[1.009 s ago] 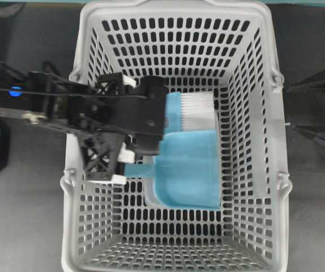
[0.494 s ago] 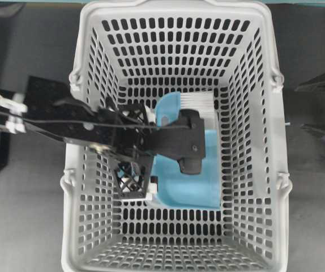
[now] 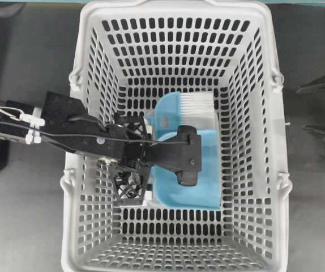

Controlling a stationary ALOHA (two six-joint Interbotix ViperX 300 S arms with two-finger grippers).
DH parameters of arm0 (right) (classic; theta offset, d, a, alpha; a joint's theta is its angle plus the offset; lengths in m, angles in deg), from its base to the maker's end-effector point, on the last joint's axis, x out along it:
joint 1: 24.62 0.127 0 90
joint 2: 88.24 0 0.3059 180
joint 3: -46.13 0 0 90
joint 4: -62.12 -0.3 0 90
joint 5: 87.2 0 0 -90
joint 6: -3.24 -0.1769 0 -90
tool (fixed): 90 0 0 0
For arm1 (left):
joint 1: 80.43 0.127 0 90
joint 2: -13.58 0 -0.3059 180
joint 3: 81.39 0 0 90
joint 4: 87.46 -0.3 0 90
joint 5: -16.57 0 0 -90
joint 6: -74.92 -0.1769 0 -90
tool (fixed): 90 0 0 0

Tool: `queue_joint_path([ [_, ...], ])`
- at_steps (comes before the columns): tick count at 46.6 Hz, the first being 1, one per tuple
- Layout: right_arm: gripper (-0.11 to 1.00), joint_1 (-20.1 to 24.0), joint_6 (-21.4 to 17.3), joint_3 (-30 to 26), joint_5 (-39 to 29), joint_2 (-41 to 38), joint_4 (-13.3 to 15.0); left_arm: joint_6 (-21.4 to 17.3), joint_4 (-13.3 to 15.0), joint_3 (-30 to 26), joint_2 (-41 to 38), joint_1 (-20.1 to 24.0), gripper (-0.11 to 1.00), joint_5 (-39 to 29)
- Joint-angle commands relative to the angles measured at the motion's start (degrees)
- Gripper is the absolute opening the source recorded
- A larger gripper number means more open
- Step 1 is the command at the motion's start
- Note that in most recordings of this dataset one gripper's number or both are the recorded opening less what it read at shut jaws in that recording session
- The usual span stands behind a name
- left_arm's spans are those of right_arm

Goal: Pick up the dustpan from the shopping basket with the left arm.
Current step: 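Lower the left gripper and close it on the dustpan handle, then lift the dustpan upward out of the basket with the left gripper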

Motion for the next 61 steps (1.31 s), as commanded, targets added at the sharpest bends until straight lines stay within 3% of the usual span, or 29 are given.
queue_joint_path([
  [1,0.77,0.09,-0.09,-0.35,0.26,-0.35,-0.18,0.00,-0.18,0.44,0.53,0.00,0.87,1.05],
  [8,0.77,0.09,-0.09,-0.09,0.26,-0.35,-0.18,0.00,-0.26,1.23,0.70,-0.09,0.75,4.31],
  [17,0.77,0.09,-0.09,0.09,0.26,-0.35,-0.18,-0.09,-0.18,0.70,2.64,0.00,0.26,4.48],
  [32,0.77,0.09,-0.18,0.44,0.35,-0.35,-0.18,-0.09,-0.26,-0.09,9.05,0.09,0.27,3.69],
  [49,0.77,0.00,-0.18,0.88,0.35,-0.35,-0.18,-0.09,-0.26,-5.45,18.19,1.93,0.27,3.96],
  [61,0.77,0.00,-0.18,0.97,0.26,-0.35,-0.18,-0.18,-0.26,-2.81,24.43,2.64,0.27,9.32],
])
